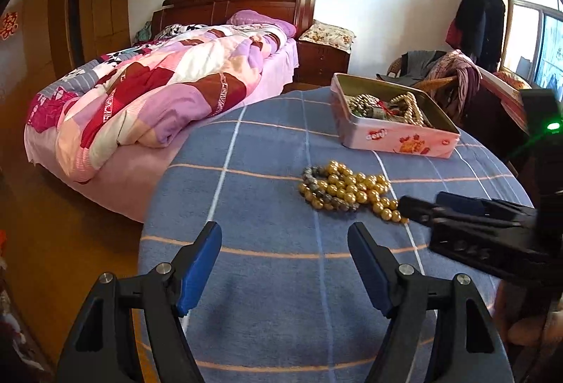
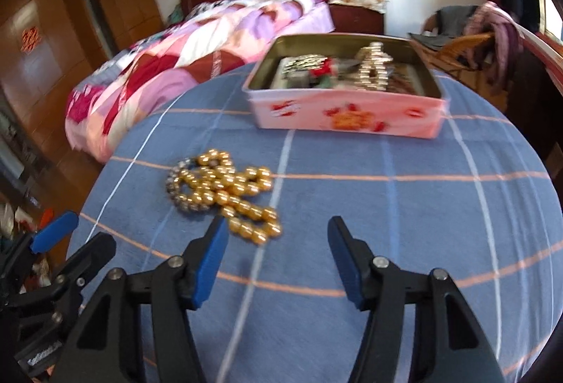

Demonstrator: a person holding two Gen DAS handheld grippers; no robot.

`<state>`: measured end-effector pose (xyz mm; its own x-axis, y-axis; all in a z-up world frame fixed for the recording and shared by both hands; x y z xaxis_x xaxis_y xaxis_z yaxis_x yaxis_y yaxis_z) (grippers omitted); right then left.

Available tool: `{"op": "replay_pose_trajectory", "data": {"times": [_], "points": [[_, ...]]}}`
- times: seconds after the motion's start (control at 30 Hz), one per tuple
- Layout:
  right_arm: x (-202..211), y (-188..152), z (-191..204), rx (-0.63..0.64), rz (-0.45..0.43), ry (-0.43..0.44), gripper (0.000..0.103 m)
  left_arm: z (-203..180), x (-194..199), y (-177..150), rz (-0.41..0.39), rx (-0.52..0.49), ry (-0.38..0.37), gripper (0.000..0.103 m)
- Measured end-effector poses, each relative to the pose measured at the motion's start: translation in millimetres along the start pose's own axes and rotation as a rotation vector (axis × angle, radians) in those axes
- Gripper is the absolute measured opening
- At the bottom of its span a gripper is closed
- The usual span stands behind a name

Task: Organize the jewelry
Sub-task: 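Grasp and lift the gold bead strand with the right tool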

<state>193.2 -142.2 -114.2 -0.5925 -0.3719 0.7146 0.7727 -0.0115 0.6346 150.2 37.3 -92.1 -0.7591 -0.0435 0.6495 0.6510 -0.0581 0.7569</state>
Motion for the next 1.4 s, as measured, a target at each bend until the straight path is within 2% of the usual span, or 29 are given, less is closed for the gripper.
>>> {"op": "replay_pose_trajectory", "data": {"times": [0.1,0.17,0.27,0.33,0.37,0.4,0.57,0.83,1.03,1.2,1.3,1.4], "points": [[-25.0,2.2,8.9,0.061,0.083,-0.032,0.061,7.5,-0.1,3.0,-0.006,0.008,0.015,0.074],[-34.0,4.3,19.3,0.142,0.093,-0.080,0.060,12.1,-1.5,3.6,-0.004,0.020,0.022,0.074],[-37.6,7.3,21.5,0.155,0.089,-0.055,0.056,15.8,-6.4,4.7,0.015,0.043,0.015,0.074],[-34.1,8.2,18.5,0.158,0.080,-0.070,0.032,16.7,-8.2,4.7,0.022,0.052,0.006,0.074],[-32.6,8.1,16.1,0.155,0.082,-0.075,0.016,16.3,-9.0,4.6,0.023,0.050,0.004,0.074],[-30.1,7.9,11.1,0.143,0.083,-0.082,0.014,15.6,-9.9,4.8,0.024,0.047,0.005,0.074],[-11.3,8.2,-19.8,0.026,0.027,-0.091,0.013,9.6,-14.9,5.0,0.035,0.036,-0.007,0.074],[41.8,21.9,-44.8,-0.114,-0.173,-0.006,0.013,-7.8,-20.8,9.5,0.052,0.016,-0.046,0.074],[73.9,38.0,-46.2,-0.146,-0.273,0.085,0.013,-25.1,-20.6,12.5,0.047,-0.012,-0.073,0.074],[93.4,49.0,-44.2,-0.155,-0.335,0.128,0.013,-38.9,-16.0,12.6,0.041,-0.035,-0.099,0.074],[102.6,50.8,-46.0,-0.161,-0.363,0.107,0.013,-50.8,-13.5,16.6,0.037,-0.051,-0.129,0.074],[105.2,52.3,-46.7,-0.163,-0.373,0.089,0.013,-72.0,-14.4,24.4,0.043,-0.085,-0.195,0.074]]}}
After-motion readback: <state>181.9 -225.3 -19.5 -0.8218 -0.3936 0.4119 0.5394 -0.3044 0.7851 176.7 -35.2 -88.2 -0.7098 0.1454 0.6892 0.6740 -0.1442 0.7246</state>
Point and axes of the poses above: each gripper's, at about its wrist camera, not at the fingertips, and x roughly against the way its jaws point, z to its left, y to its top, the point moved 3 cm from there along -x, roughly the way its jaws point, and after that the axes turned 12 degrees about y, right-handed, at the moved point
